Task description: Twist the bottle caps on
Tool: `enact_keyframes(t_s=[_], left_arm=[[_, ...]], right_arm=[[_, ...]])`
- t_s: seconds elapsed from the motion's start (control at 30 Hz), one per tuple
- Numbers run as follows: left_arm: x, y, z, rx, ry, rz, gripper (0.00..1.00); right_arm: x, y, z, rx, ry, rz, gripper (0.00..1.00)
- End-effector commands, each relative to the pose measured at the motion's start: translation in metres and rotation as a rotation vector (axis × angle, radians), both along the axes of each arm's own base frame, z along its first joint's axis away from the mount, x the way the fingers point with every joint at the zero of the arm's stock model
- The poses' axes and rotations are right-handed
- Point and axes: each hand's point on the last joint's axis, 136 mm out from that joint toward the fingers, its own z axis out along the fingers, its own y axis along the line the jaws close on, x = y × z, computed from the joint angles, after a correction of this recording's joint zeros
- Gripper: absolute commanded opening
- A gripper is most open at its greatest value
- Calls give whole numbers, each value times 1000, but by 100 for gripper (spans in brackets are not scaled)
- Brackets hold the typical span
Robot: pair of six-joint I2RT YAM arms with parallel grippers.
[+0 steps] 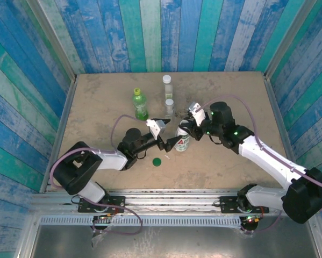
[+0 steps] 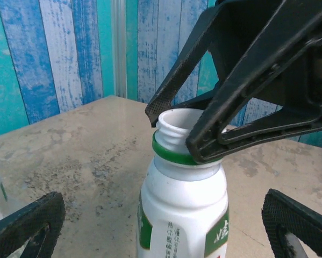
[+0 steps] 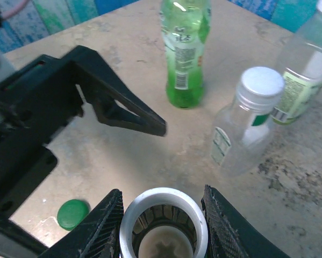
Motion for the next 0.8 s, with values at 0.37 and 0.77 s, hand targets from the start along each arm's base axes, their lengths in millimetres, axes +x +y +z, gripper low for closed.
enact_keyframes(t_s=[0.37,0.77], left_arm=[[-21,-7,-24,40,-31,-189,86],[-21,-10,-41,93,-44,-292,80]], right_arm=[[-51,26,1,-20,-159,427,32],[-52,36,0,1,-105,574,31]])
